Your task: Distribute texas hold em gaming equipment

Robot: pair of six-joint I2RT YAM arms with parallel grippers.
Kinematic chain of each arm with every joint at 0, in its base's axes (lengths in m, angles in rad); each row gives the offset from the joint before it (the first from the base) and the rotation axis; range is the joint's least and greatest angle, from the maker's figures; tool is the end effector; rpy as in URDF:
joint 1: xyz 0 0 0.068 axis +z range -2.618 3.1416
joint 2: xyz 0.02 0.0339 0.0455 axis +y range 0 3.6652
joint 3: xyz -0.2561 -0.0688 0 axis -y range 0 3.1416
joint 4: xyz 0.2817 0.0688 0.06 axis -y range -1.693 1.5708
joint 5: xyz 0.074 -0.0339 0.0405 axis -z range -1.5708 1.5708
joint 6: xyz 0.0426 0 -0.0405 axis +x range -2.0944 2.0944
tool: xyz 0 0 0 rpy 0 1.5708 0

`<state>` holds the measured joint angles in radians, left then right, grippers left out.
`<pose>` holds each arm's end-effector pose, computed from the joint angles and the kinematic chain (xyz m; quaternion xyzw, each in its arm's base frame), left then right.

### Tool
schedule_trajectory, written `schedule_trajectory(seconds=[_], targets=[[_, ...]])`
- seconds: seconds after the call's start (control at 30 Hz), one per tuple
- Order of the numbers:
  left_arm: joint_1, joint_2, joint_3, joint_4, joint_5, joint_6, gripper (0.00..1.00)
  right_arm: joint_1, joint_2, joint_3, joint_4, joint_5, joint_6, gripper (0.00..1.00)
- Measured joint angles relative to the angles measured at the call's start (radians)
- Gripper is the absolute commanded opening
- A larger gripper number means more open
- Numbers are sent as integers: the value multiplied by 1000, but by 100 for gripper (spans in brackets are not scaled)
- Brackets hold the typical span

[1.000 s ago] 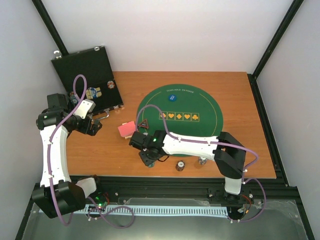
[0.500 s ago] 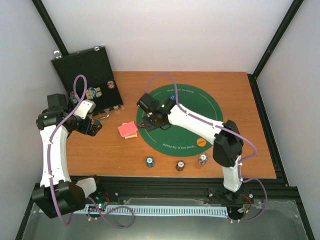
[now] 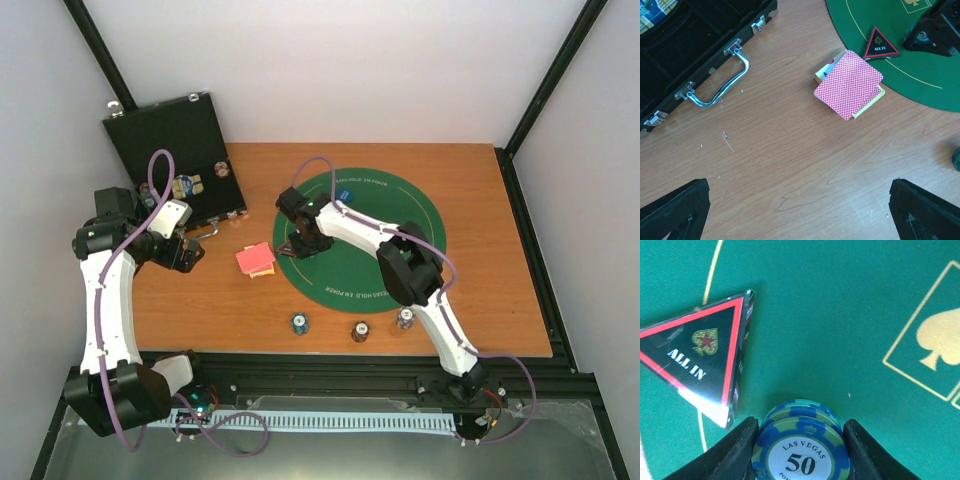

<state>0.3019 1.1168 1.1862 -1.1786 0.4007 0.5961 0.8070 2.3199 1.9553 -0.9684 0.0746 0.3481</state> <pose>0.2293 0.0540 0.3217 0.1849 0.9370 -0.0772 0.2861 0.3526 0.3635 0.1434 -0.2214 0.9673 0.0337 0.1195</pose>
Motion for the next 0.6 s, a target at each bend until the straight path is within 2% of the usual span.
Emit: schedule_trajectory(seconds=[0.27, 0.37, 0.4, 0.5, 0.6], targets=[[0, -9, 0, 0, 0, 11, 100, -13, 40, 21, 21, -26, -12, 14], [0, -11, 0, 0, 0, 12, 100, -13, 42, 22, 26, -31, -12, 18], [0, -12, 0, 0, 0, 12, 100, -14, 43, 22, 27, -31, -12, 22], [0, -12, 0, 0, 0, 13, 100, -14, 44, 21, 31, -32, -12, 43], [0, -12, 0, 0, 0, 15, 100, -14, 44, 21, 31, -32, -12, 54]])
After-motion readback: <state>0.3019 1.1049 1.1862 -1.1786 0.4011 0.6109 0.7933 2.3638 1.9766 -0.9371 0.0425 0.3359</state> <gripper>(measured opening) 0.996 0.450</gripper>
